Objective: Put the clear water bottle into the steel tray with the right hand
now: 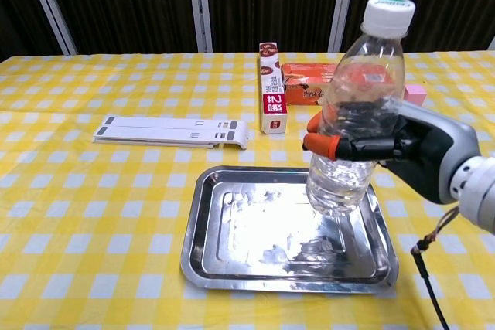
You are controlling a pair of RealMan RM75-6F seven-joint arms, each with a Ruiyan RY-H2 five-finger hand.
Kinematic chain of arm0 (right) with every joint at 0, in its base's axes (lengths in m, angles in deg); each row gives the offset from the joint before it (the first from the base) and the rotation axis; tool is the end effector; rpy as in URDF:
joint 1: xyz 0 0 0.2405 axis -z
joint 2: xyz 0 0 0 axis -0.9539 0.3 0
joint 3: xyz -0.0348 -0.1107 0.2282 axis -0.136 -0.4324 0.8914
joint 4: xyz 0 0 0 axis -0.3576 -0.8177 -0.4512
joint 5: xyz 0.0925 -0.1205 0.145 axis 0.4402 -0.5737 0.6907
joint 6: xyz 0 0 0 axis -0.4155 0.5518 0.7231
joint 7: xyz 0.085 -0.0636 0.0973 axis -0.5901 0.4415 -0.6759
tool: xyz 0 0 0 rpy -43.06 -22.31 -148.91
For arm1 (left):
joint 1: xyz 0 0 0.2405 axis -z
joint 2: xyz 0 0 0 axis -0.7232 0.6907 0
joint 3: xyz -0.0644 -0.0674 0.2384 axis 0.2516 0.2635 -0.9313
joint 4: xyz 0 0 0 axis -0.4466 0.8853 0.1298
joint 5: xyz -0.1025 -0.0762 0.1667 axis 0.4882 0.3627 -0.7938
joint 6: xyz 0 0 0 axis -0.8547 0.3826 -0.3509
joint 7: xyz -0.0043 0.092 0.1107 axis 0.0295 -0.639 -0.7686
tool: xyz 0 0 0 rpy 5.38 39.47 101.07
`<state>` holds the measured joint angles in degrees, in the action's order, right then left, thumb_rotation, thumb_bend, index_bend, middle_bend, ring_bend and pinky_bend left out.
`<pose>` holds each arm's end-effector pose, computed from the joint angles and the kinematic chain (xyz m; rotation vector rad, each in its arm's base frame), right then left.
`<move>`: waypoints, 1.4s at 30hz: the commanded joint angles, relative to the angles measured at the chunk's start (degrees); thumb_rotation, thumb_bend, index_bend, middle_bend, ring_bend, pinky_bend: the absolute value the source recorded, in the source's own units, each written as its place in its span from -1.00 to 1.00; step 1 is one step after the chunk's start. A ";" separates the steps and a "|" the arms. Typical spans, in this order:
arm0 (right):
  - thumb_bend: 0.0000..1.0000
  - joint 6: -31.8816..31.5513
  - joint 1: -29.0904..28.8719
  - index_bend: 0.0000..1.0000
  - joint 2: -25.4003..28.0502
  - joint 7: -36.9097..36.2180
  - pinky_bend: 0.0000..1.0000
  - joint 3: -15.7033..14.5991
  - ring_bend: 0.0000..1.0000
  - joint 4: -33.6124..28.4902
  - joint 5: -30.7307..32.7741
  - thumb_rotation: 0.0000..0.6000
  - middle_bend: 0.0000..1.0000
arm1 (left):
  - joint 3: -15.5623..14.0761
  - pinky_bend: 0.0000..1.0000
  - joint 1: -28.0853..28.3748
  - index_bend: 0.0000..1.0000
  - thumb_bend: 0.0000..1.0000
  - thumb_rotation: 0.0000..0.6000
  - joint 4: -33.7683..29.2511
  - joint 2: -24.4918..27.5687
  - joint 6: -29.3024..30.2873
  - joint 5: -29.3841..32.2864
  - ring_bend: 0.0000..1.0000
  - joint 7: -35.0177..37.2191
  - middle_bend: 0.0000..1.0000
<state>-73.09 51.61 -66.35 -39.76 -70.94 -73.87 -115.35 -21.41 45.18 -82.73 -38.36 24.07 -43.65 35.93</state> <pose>-0.1200 -0.2350 -0.0169 1.0315 -2.1671 1.5400 -0.2954 0.1362 0.1732 -1.3830 -0.8866 -0.8878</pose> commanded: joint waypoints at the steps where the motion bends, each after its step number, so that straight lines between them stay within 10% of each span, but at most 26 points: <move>1: 0.77 0.27 -1.06 0.75 2.35 2.35 -1.00 1.84 -0.48 -2.53 0.97 1.00 0.28 | 0.03 -1.00 0.07 -0.72 -0.56 1.00 0.02 0.02 -0.16 0.12 -1.00 0.02 -1.00; 17: 0.79 -4.60 -3.51 0.75 17.82 13.85 -1.00 11.40 -0.48 -23.83 11.58 1.00 0.29 | -0.16 -1.00 -0.16 -0.72 -0.56 1.00 -0.04 0.17 0.38 -0.37 -1.00 0.45 -1.00; 35: 0.79 2.88 -3.97 0.75 7.35 7.88 -1.00 -0.84 -0.48 -6.11 16.64 1.00 0.29 | 0.05 -1.00 -0.51 -0.72 -0.56 1.00 0.27 0.74 1.18 -0.16 -1.00 2.47 -1.00; 42: 0.79 1.94 -1.83 0.75 9.98 5.29 -1.00 -0.76 -0.48 -8.26 10.83 1.00 0.29 | 0.09 -1.00 -0.31 -0.72 -0.56 1.00 0.33 0.69 0.82 -0.12 -1.00 2.42 -1.00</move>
<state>-70.52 49.05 -57.55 -33.94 -71.92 -80.61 -103.13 -21.30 44.85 -82.38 -37.66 24.92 -43.73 38.38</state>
